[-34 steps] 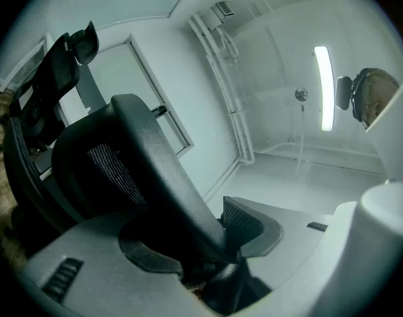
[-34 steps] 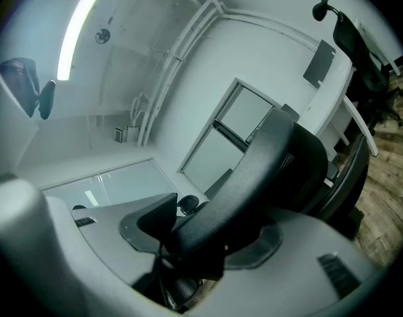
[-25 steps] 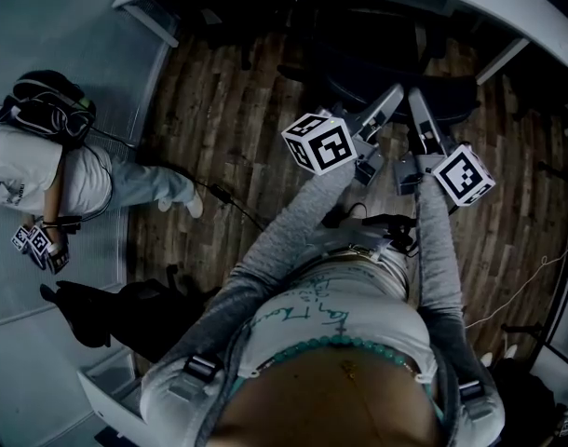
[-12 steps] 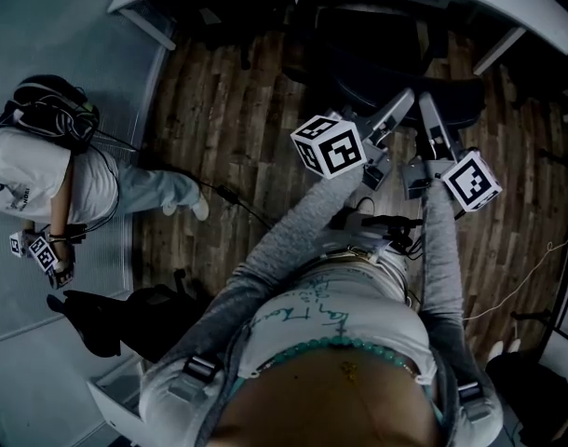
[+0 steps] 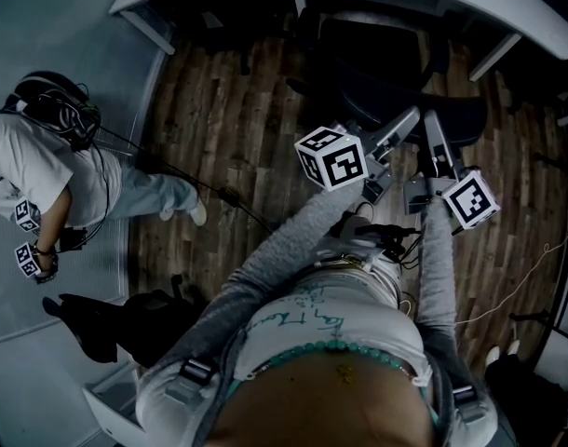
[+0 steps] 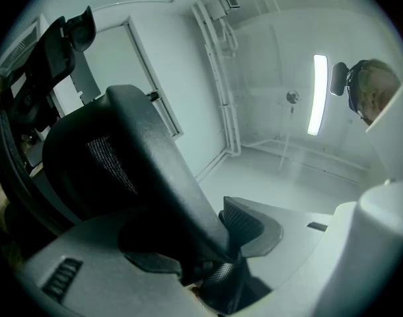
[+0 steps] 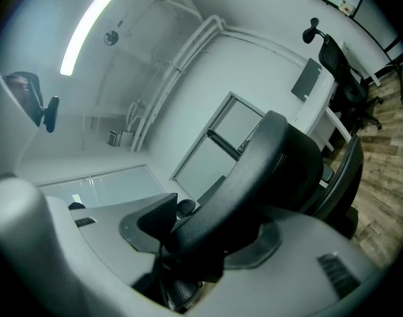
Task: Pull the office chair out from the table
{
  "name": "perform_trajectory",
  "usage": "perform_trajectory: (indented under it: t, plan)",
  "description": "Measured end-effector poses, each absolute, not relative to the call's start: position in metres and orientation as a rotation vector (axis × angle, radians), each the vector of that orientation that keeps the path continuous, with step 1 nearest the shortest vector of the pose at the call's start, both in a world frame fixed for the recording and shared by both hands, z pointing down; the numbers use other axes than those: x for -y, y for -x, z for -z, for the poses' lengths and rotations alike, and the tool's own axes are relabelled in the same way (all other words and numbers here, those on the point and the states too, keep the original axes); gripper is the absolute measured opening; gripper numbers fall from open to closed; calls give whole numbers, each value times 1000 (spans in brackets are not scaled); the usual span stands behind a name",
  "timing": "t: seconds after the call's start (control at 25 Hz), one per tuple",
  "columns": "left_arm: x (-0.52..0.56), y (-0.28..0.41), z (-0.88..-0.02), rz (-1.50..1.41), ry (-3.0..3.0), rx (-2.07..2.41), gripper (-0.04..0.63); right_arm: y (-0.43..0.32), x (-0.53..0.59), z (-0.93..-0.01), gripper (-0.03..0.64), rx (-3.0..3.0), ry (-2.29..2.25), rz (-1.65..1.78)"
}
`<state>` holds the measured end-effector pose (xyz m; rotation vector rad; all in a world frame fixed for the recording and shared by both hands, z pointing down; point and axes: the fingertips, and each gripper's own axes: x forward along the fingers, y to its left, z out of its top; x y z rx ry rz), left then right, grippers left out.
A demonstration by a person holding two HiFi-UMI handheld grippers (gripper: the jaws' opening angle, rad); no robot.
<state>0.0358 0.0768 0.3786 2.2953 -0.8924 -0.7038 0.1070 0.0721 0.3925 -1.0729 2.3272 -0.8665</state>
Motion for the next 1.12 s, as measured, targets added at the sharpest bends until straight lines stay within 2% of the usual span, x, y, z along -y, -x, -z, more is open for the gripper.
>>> perform_trajectory:
  t: [1.12]
  plan:
    - [-100,-26,-373,700,-2303,842,212,-98,-99,-386,221,-2261,1105,859]
